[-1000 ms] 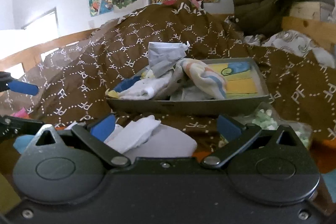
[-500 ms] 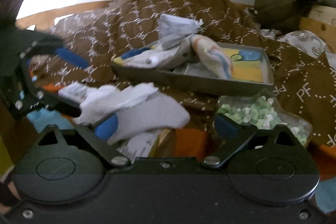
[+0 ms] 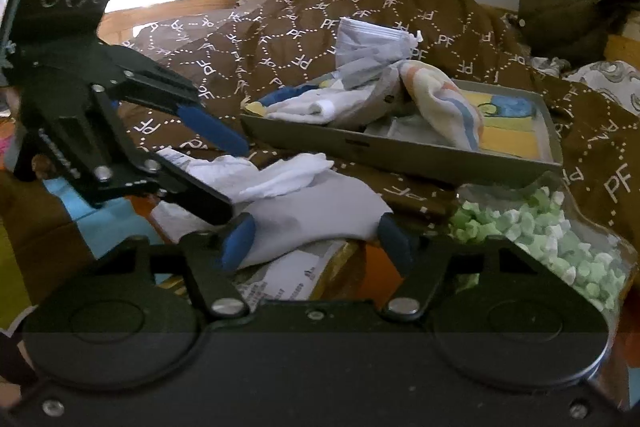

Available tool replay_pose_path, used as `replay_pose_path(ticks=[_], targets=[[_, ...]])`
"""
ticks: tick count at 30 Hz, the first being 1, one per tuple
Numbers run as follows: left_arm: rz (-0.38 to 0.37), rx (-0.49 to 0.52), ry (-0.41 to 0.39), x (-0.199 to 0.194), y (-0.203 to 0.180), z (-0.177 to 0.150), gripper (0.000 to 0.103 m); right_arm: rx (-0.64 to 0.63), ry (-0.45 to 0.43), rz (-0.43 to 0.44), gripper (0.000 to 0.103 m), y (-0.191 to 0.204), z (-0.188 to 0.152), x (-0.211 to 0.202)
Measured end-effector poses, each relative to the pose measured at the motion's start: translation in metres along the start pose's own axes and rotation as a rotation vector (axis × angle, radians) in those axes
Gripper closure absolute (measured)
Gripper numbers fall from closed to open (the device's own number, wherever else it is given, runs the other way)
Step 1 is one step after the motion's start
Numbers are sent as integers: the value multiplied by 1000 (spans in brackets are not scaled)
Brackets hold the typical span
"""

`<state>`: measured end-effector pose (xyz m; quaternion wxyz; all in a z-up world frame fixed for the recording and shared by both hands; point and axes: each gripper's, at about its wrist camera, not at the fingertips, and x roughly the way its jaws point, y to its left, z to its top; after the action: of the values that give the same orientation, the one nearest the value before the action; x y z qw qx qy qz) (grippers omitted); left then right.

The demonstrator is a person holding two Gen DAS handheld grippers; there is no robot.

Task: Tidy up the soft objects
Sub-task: 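Lower the left gripper onto the white cloth while the right gripper approaches the grey cloth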

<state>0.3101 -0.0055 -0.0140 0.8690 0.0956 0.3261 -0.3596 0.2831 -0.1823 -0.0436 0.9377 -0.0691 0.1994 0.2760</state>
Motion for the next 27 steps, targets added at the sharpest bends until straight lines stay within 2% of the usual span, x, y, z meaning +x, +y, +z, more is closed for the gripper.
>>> replay_pose_path(ticks=[2,10,14,21,27], targets=[[-21,-12,9,4,2,1,54,-2,-1,-4,52,0,1,1],[-45,-59,12,6,9,6,80,-28,-13,1,71,-2,5,4],[-40,-88,9,3,13,9,92,-23,-20,-6,91,-4,6,5],[6,-159,-5,-5,22,8,99,-12,-39,-41,101,-4,6,3],[74,-174,-52,-14,27,12,101,-18,-72,-91,102,-5,9,-2]])
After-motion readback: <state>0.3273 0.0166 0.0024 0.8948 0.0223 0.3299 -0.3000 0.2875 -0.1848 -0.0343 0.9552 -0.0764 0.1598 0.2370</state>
